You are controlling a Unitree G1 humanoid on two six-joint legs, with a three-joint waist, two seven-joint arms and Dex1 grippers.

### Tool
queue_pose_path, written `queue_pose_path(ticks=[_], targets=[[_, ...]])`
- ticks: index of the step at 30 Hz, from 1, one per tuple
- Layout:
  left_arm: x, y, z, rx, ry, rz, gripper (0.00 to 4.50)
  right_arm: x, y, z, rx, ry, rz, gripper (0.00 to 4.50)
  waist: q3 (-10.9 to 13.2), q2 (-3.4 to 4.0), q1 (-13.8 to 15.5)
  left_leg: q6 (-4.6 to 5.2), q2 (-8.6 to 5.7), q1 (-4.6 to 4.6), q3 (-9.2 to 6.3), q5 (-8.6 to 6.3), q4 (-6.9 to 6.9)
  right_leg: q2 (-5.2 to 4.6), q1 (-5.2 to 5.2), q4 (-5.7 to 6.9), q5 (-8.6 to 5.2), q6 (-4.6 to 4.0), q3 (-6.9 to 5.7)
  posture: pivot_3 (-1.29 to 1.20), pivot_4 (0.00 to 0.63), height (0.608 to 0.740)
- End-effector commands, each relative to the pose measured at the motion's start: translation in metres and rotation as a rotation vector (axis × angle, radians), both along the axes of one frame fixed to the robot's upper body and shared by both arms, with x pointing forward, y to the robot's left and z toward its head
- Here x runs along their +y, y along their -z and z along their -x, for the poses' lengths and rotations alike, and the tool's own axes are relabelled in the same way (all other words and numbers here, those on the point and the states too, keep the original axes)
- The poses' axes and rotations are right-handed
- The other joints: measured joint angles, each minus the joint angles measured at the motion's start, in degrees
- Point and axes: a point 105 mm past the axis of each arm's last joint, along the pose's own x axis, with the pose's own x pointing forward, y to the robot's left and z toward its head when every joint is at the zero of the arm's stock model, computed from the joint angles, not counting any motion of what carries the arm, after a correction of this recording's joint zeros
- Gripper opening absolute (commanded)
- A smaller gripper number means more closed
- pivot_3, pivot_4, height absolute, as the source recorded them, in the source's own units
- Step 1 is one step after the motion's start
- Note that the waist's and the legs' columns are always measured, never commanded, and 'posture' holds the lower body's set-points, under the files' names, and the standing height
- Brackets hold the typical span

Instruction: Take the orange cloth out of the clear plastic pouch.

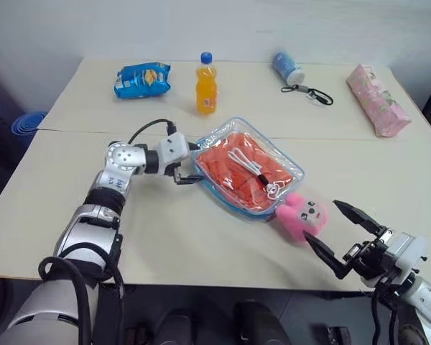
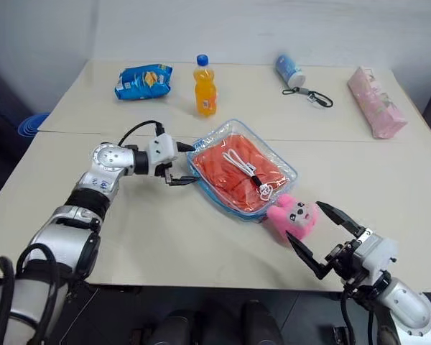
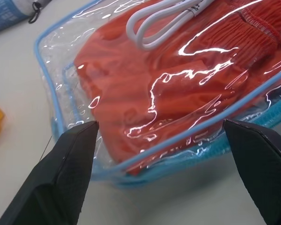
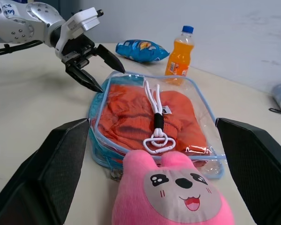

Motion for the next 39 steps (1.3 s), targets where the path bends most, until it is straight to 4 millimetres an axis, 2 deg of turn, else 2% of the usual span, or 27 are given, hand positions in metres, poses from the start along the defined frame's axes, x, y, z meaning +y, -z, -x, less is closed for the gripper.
queue_pose_path(ticks=[1,7,13,17,19,21,23,26,29,34,35,36,39], targets=[[0.001,-0.02,0.007,-0.019,0.079,0.104,4.47,-0.006,-0.002,0.013,0.001,0.06,0.015,4.5,0.03,-0.04,0.12,-0.03,0.0,-0.01,-0.03,0.02,0.01,0.0,-0.01,0.0,0.0,0.0,-0.01,0.0,0.15,0.74],[-0.018,-0.026,0.011,0.089,0.152,0.184,4.47,-0.006,0.009,0.025,0.048,0.094,0.002,4.5,0.06,-0.09,0.22,-0.03,-0.02,0.0,-0.05,0.04,0.13,-0.03,0.04,-0.01,0.0,0.0,0.01,0.0,0.15,0.74],[-0.073,-0.033,0.001,0.014,0.136,0.107,4.47,-0.009,0.012,0.035,0.077,0.13,0.005,4.5,0.09,-0.15,1.15,0.01,-0.06,-0.02,-0.08,0.06,0.16,-0.02,0.04,-0.03,0.0,0.0,0.01,0.0,0.15,0.74],[-0.099,-0.023,-0.006,0.003,0.07,0.022,4.47,-0.006,0.008,0.037,0.074,0.137,0.002,4.5,0.09,-0.15,1.22,0.03,-0.06,0.01,-0.03,0.05,0.11,0.0,0.03,-0.07,0.0,0.02,0.07,0.0,0.15,0.74],[-0.104,-0.012,-0.005,0.006,0.065,-0.044,4.47,-0.003,0.005,0.037,0.07,0.14,-0.001,4.5,0.09,-0.15,1.14,0.02,-0.04,0.05,-0.03,0.05,0.06,0.02,0.03,-0.07,0.0,0.03,0.08,0.0,0.15,0.74],[-0.106,-0.006,-0.008,-0.015,0.037,-0.086,4.08,-0.001,0.002,0.038,0.063,0.145,-0.008,4.5,0.1,-0.16,1.1,0.02,-0.03,0.05,-0.03,0.05,0.06,0.04,0.03,-0.06,0.0,0.03,0.08,0.0,0.15,0.74],[-0.108,-0.009,-0.011,-0.023,0.009,-0.058,3.63,0.002,-0.001,0.038,0.057,0.148,-0.015,4.5,0.1,-0.17,1.11,0.02,-0.03,0.04,-0.04,0.05,0.06,0.05,-0.01,-0.04,0.0,0.03,0.08,0.0,0.15,0.74],[-0.113,-0.014,-0.009,-0.026,0.021,-0.022,2.69,0.006,-0.005,0.036,0.05,0.147,-0.033,4.5,0.1,-0.17,1.3,-0.09,-0.03,0.04,-0.04,0.12,0.07,0.03,-0.01,-0.02,0.0,0.02,0.08,0.0,0.15,0.74],[-0.113,-0.009,-0.006,-0.019,0.043,-0.034,1.74,0.01,-0.01,0.031,0.035,0.147,-0.053,4.5,0.1,-0.17,1.41,-0.12,-0.04,0.04,-0.04,0.13,0.08,0.02,-0.01,-0.02,0.0,0.02,0.07,0.0,0.15,0.74],[-0.105,-0.004,-0.005,0.033,0.037,0.006,0.21,0.013,-0.016,0.025,0.023,0.133,-0.067,4.5,0.1,-0.16,1.42,-0.13,-0.05,0.04,-0.04,0.14,0.08,0.02,-0.01,0.01,0.0,0.02,0.06,0.0,0.15,0.74],[-0.102,-0.007,-0.006,0.056,0.032,0.047,0.02,0.013,-0.016,0.024,0.022,0.126,-0.069,4.5,0.1,-0.16,1.39,-0.14,-0.05,0.04,-0.04,0.15,0.08,0.02,-0.01,0.01,0.0,0.02,0.05,0.0,0.15,0.74],[-0.098,-0.013,-0.006,0.077,0.032,0.111,0.02,0.015,-0.017,0.023,0.021,0.118,-0.071,4.5,0.1,-0.16,1.32,-0.14,-0.05,0.04,-0.04,0.15,0.09,0.02,-0.01,0.01,0.0,0.02,0.06,0.0,0.15,0.74],[-0.079,-0.045,-0.001,0.15,0.102,0.416,0.02,0.022,-0.022,0.017,0.007,0.065,-0.074,4.5,0.1,-0.16,1.13,-0.16,-0.03,0.02,0.0,0.17,0.1,0.03,-0.07,0.08,0.0,0.02,0.06,0.0,0.15,0.74]])
